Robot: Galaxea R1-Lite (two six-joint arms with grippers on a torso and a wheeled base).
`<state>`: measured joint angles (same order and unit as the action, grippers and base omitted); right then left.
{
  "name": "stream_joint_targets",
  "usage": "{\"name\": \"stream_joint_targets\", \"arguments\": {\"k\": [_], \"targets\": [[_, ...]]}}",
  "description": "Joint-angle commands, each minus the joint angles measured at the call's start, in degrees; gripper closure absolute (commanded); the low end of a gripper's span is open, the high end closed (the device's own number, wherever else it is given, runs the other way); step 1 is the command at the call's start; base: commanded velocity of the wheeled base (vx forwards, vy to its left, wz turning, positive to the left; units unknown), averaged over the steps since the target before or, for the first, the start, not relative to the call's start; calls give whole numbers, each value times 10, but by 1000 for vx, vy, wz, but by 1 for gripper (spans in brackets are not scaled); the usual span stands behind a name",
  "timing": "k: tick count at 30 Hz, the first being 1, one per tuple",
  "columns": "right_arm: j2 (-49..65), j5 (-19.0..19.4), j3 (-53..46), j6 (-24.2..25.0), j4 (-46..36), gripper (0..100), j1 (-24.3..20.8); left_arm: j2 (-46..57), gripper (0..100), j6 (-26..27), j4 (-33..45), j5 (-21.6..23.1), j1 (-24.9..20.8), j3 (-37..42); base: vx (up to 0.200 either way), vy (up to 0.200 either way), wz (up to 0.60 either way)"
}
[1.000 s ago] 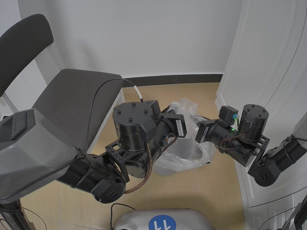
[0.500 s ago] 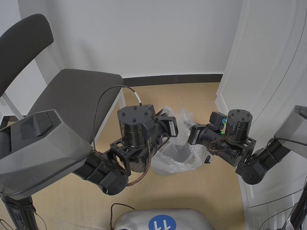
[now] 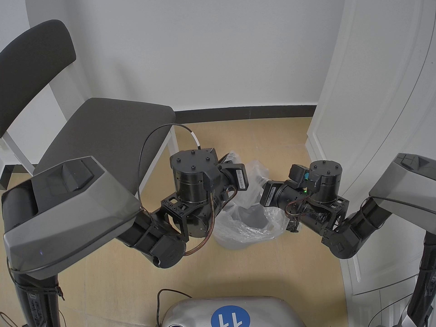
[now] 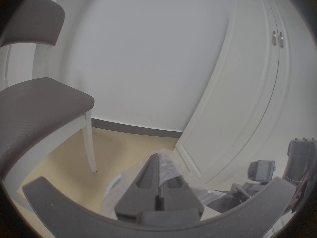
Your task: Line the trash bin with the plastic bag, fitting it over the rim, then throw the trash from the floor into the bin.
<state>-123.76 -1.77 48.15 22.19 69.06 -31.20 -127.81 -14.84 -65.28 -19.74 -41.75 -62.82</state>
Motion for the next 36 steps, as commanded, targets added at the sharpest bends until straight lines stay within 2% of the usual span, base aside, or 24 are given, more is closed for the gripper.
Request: {"name": "stream_joint_targets", "arguments": {"k": [1,8,15,29,33,36], "targets": [[-32,1,18,2,-2,100,11,-21,100,-2,2,0,10,-16,0,0,0],[-68,1,50,3,-1,100,31,-56,100,-20,1,0,20,-56,0,0,0],[-82,0,84,16,-1,100,68,-120,100,-56,2,-3,37,-138,0,0,0],[-112,-7,140,29,4,100,105,-155,100,-127,19,-3,44,-200,0,0,0],[-119,-10,158,42,4,100,115,-169,100,-128,38,-3,42,-236,0,0,0],[-119,-10,164,57,5,100,122,-182,100,-129,103,-3,43,-304,0,0,0]]}}
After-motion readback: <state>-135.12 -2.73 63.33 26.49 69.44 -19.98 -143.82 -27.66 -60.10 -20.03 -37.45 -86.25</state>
